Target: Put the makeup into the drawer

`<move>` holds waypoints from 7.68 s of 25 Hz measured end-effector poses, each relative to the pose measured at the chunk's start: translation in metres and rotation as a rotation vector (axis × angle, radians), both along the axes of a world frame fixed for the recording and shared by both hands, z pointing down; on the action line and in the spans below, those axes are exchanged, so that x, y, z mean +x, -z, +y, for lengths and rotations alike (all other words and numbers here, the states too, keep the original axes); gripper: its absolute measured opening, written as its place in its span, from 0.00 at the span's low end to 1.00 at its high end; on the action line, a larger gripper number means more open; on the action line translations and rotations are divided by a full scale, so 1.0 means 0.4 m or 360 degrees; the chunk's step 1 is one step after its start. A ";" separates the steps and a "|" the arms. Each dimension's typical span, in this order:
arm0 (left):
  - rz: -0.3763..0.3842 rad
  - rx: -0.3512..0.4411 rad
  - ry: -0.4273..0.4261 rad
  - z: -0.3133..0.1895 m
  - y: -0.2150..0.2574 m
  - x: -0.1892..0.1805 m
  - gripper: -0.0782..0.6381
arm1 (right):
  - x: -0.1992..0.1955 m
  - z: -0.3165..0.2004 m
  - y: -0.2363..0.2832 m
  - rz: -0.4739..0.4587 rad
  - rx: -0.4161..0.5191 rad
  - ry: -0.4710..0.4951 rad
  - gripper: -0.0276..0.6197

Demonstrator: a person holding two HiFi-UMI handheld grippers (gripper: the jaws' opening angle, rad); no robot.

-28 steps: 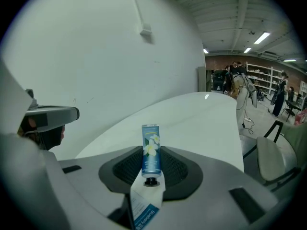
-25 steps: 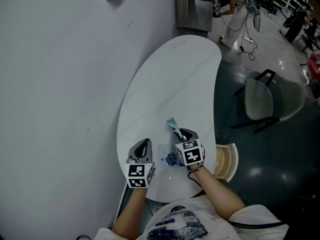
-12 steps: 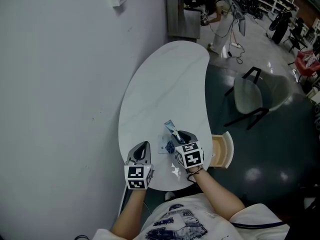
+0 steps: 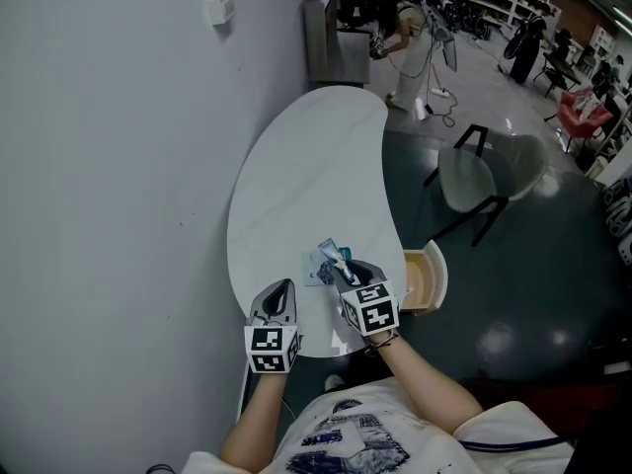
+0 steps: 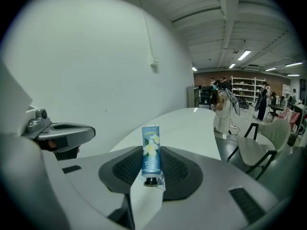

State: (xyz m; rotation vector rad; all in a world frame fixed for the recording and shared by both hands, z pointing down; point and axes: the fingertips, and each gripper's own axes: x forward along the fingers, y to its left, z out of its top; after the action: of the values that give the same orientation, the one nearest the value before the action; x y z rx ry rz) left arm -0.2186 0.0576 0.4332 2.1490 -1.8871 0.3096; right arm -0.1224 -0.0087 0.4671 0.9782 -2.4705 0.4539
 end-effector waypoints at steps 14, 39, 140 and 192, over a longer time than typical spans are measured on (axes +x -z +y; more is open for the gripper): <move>0.0037 -0.0004 -0.0143 0.048 -0.013 0.097 0.16 | 0.132 0.070 0.012 0.0036 0.0015 -0.0164 0.24; 0.0042 -0.0106 -0.0330 -0.236 -0.095 0.516 0.16 | 0.596 -0.152 -0.086 0.0022 -0.0103 -0.0401 0.24; 0.0054 -0.0564 0.0047 -0.444 -0.455 0.590 0.16 | 0.564 -0.250 -0.876 0.0466 -0.0979 0.0162 0.24; 0.0039 -0.0595 0.0090 -0.440 -0.474 0.595 0.16 | 0.549 -0.252 -0.940 0.0484 -0.1217 0.0120 0.24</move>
State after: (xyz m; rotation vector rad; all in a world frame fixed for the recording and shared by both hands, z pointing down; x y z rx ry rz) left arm 0.0193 -0.1183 0.6230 1.8402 -1.7121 0.5713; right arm 0.0973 -0.1097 0.8431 0.5718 -1.8066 1.0333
